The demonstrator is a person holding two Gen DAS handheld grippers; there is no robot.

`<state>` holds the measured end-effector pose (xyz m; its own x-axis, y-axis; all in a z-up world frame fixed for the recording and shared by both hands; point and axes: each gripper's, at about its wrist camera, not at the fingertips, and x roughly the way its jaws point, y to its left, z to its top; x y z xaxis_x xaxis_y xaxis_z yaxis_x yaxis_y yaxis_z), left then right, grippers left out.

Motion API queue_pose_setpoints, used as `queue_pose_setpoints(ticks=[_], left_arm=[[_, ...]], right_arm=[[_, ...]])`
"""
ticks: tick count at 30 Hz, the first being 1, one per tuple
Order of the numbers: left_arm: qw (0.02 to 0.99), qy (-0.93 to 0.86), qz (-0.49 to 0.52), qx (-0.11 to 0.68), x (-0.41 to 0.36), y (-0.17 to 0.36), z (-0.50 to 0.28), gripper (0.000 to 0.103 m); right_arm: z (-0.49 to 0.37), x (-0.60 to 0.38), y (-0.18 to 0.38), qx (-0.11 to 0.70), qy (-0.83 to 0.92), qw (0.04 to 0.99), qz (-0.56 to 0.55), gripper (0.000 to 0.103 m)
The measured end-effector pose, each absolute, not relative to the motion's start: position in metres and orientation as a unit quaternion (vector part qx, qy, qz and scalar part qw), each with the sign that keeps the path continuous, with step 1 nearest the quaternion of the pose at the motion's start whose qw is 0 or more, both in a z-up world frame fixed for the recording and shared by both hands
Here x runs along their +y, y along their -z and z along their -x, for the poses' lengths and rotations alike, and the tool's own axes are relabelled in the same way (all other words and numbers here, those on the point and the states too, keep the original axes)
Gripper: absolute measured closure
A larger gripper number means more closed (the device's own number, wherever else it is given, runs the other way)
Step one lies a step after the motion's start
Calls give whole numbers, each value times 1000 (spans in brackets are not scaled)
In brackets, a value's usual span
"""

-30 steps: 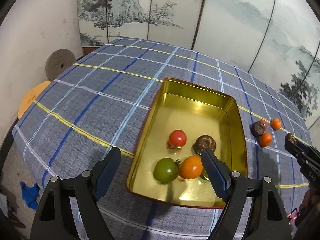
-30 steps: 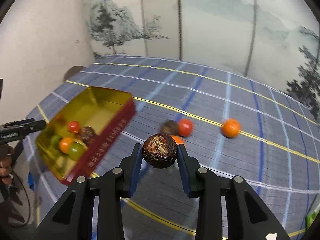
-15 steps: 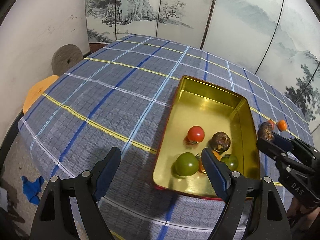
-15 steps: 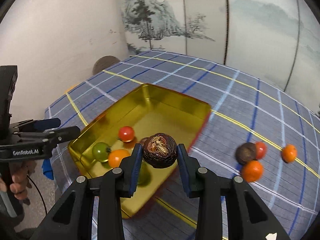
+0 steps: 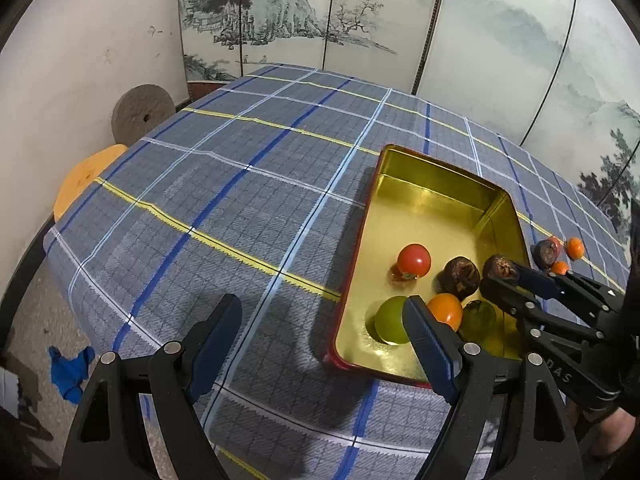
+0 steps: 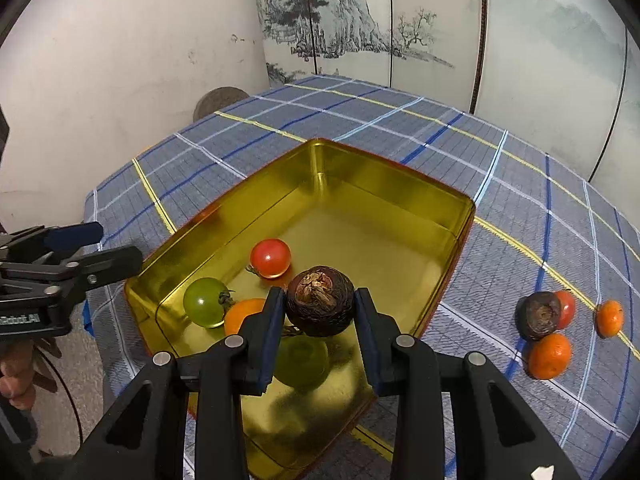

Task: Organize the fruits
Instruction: 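Carry the brown fruit into the tin and open the right gripper, then reach the right gripper to a mandarin on the cloth and close on it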

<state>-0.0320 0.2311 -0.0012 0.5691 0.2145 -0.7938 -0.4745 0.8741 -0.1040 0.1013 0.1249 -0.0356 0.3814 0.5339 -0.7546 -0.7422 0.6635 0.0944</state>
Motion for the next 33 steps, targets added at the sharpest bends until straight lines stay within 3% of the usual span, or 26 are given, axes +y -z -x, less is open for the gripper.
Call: queue_pose_setpoints(ticks=[23, 33], left_arm=[[869, -197, 161, 425, 229, 5, 33, 20], [872, -186, 154, 425, 220, 3, 27, 20]], right_arm=[[-104, 135, 53, 408, -389, 813, 143, 69], [-99, 128, 47, 400, -393, 817, 137, 63]])
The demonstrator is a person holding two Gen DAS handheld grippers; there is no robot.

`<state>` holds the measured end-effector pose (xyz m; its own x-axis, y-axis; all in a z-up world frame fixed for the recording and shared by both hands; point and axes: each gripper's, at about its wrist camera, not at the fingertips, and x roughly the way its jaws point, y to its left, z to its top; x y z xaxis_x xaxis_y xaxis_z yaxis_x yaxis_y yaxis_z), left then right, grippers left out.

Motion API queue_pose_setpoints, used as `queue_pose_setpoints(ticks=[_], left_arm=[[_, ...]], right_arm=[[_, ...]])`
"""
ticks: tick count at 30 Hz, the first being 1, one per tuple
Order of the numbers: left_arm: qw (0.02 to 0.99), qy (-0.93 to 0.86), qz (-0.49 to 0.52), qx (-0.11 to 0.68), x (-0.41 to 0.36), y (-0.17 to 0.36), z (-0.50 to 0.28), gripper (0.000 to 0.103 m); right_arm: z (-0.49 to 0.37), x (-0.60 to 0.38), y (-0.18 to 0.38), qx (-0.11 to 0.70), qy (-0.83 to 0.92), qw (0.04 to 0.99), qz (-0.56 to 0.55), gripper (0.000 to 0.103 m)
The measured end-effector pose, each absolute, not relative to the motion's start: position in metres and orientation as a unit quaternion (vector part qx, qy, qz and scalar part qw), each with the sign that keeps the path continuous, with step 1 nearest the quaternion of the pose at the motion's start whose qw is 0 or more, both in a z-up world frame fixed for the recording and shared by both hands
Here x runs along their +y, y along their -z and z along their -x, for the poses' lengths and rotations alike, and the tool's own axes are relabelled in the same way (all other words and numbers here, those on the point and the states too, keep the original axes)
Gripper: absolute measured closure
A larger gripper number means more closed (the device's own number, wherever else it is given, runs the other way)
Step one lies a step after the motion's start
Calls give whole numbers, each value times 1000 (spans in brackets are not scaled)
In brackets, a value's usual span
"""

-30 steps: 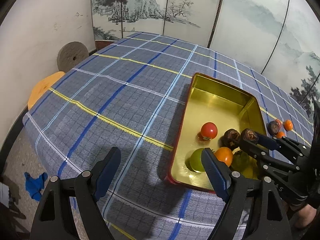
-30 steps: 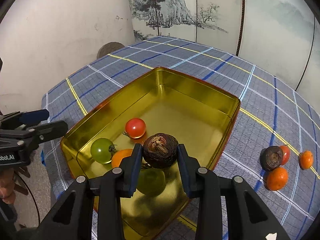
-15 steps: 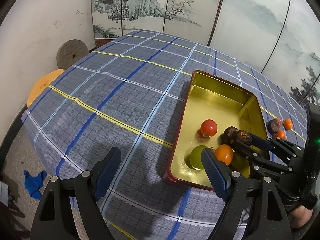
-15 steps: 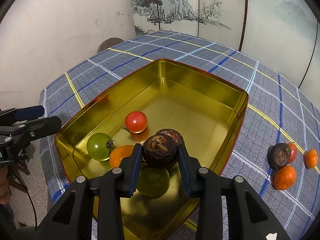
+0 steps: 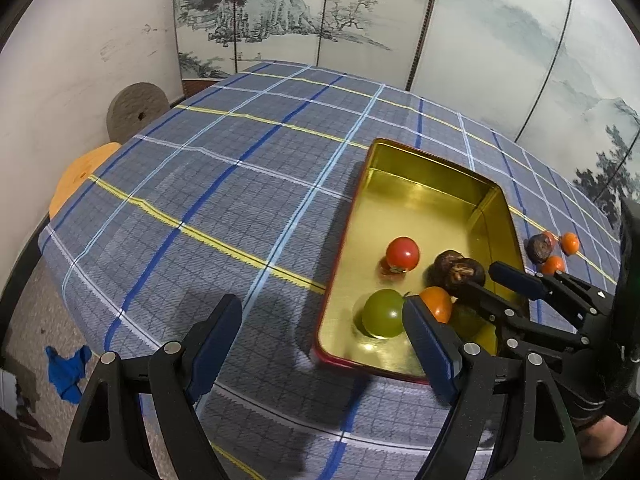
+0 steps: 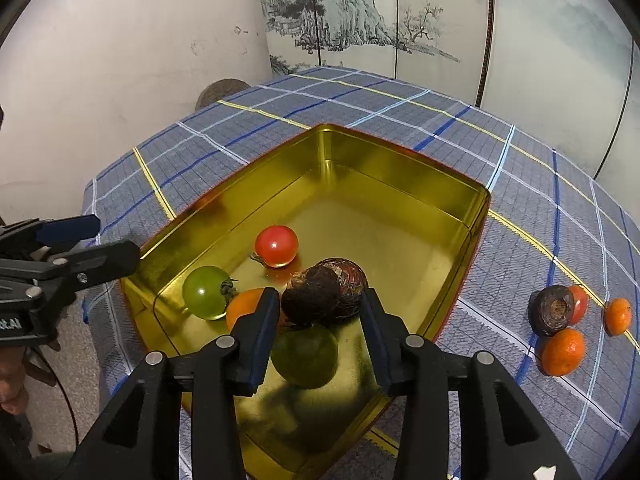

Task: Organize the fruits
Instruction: 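Reach the right gripper to a mandarin on the cloth and close on it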

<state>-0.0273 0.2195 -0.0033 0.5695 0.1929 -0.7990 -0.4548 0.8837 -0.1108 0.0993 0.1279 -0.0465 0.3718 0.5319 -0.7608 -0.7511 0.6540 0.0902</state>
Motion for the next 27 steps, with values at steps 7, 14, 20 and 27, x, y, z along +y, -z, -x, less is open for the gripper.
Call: queue_pose_setpoints(ticks=[7, 14, 20, 27], left_arm=[[879, -168, 138, 425, 202, -2, 17, 20], [887, -131, 124, 425, 170, -10, -4, 20], [892, -89, 102, 432, 128, -11, -31, 20], [891, -42, 75, 446, 73, -6, -68, 20]], right_arm=[[-93, 98, 19, 376, -391, 833, 108, 59], [-112, 35, 9, 365, -328, 866, 93, 56], [-147, -41, 20, 384, -245, 888, 69, 55], [-192, -91, 47, 409, -186, 891, 65, 55]])
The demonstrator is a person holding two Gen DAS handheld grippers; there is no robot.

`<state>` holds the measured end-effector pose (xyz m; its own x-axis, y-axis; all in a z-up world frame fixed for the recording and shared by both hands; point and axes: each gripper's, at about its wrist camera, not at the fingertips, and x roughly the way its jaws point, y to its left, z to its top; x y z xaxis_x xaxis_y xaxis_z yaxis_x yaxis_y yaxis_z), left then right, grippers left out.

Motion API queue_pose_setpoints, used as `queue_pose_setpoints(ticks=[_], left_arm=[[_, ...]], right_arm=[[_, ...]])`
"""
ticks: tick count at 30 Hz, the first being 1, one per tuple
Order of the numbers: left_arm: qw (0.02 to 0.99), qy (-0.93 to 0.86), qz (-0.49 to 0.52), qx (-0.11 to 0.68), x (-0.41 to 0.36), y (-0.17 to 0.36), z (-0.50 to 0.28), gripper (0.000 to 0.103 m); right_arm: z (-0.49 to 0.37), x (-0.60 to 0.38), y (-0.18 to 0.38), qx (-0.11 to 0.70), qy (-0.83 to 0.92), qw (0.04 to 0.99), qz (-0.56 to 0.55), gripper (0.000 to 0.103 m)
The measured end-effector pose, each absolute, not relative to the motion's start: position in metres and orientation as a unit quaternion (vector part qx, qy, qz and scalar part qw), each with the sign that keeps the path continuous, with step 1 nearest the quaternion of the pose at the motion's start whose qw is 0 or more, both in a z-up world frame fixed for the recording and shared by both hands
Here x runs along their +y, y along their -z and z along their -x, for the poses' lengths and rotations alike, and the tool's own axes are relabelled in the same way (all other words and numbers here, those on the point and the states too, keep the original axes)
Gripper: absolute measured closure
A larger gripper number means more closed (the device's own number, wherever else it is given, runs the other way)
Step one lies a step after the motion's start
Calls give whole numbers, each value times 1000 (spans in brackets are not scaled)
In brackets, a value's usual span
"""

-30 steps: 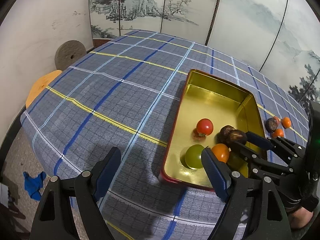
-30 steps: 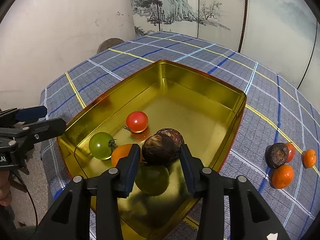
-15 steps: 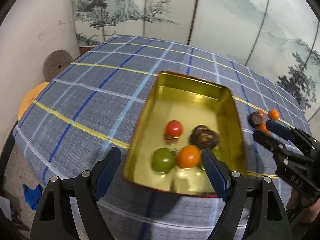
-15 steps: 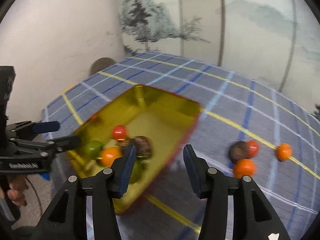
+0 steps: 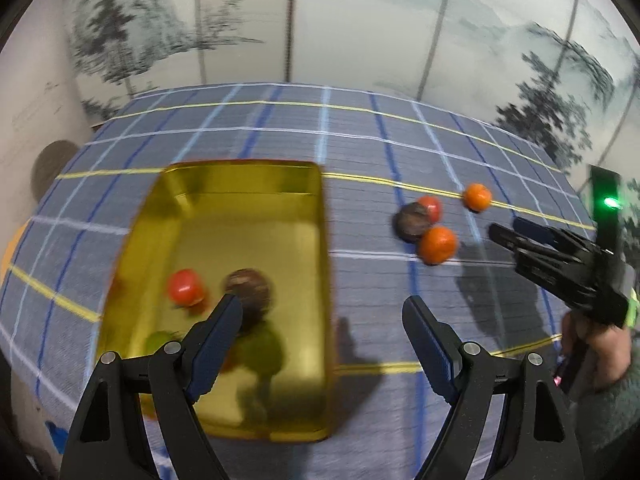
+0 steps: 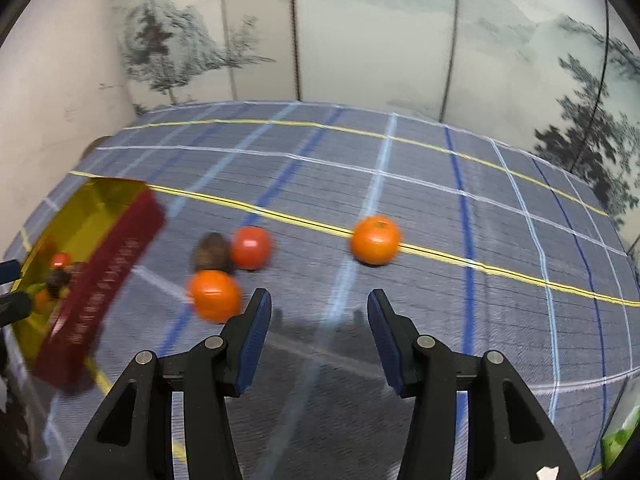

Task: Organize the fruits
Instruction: 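Reach the right gripper to a mandarin on the cloth and close on it, then grasp another mandarin with the left gripper while the right gripper holds its mandarin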

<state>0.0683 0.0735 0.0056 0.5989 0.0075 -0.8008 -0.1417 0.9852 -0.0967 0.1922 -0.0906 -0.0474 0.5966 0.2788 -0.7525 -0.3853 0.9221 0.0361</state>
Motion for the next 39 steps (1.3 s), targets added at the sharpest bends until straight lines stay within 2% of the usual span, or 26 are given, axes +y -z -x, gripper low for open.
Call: queue_pose_setpoints(ticks=[12, 14, 17, 21, 39], left_arm=[[887, -2, 60, 458, 21, 7, -127, 20], [886, -6, 60, 459, 19, 12, -133, 20], [883, -10, 66, 465, 17, 20, -138, 20], [882, -11, 62, 467, 12, 27, -140, 20], [881, -11, 38, 471, -18, 48, -150, 20]], right_arm=[[-264, -97, 75, 432, -182, 882, 56, 51], [-271, -94, 78, 435, -181, 880, 62, 52], [-276, -89, 84, 438, -181, 877, 74, 62], [-273, -89, 84, 431, -178, 881, 80, 65], [-193, -145, 83, 433, -131, 890, 63, 65]])
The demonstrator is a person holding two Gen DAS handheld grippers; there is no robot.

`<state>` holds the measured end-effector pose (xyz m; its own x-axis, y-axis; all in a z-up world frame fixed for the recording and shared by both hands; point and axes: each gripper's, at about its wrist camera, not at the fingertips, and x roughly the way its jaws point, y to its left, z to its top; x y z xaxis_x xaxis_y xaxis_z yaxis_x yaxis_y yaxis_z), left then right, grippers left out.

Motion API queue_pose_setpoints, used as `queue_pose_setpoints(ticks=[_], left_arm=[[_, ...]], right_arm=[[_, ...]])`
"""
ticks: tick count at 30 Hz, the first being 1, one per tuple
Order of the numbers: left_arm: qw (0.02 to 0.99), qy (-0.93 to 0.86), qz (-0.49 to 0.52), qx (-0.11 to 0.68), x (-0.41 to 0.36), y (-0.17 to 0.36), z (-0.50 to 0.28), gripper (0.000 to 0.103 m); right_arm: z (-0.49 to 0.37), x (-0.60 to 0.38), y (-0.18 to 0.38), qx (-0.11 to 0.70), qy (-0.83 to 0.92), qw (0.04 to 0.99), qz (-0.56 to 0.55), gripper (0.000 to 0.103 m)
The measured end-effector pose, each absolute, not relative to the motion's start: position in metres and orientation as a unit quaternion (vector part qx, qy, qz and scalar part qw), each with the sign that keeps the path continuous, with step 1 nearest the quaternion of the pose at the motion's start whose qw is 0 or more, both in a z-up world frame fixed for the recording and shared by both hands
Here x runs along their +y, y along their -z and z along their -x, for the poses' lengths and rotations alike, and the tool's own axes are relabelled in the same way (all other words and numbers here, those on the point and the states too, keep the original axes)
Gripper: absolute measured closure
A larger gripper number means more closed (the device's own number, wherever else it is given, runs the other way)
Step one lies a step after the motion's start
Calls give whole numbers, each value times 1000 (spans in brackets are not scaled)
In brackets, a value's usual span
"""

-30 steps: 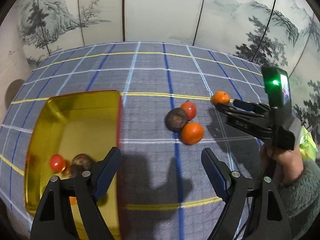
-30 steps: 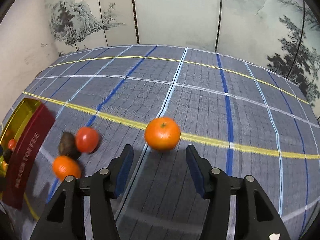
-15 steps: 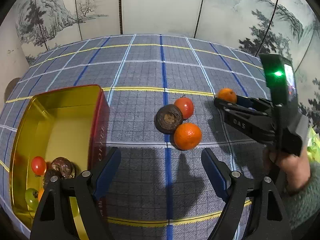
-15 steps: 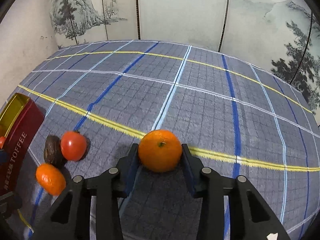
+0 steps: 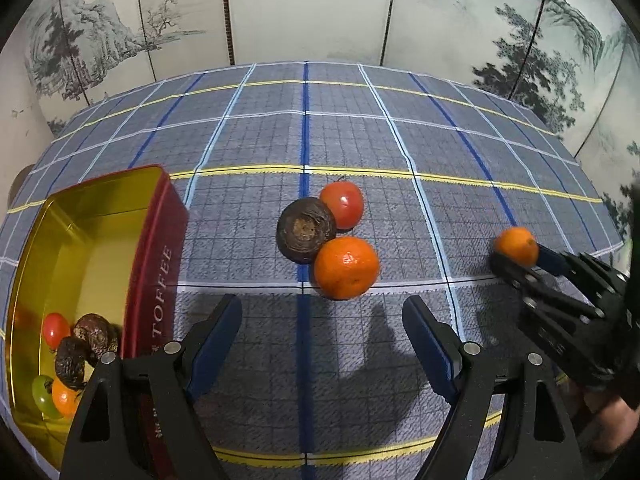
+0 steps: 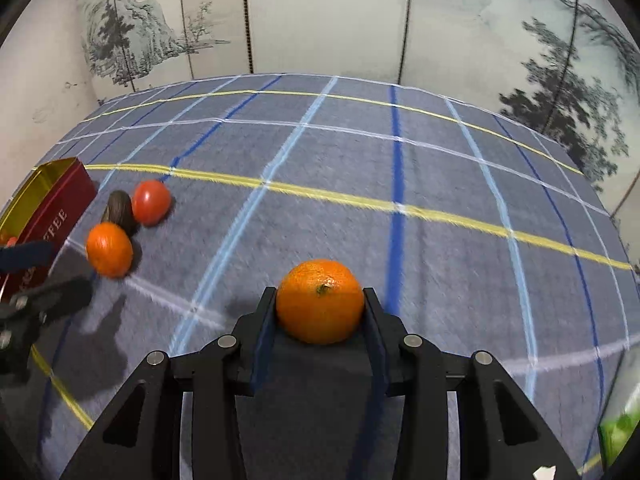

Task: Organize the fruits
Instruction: 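Grasp another mandarin with the left gripper while the right gripper holds its mandarin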

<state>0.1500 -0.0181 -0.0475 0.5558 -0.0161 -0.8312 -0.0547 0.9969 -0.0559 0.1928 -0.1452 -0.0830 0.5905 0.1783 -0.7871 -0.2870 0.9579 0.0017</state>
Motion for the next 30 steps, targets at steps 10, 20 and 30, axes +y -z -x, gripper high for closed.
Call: queue_pose_setpoints(ticks=[10, 20, 30], left_arm=[[874, -11, 55, 482, -24, 56, -161, 24], [870, -20, 48, 490, -26, 65, -182, 46], [872, -2, 40, 488, -28, 66, -171, 65]], right_arm=[[-177, -165, 83, 436, -120, 890, 50, 64], [-177, -164, 83, 437, -125, 890, 43, 63], [-177, -164, 83, 437, -125, 890, 43, 63]])
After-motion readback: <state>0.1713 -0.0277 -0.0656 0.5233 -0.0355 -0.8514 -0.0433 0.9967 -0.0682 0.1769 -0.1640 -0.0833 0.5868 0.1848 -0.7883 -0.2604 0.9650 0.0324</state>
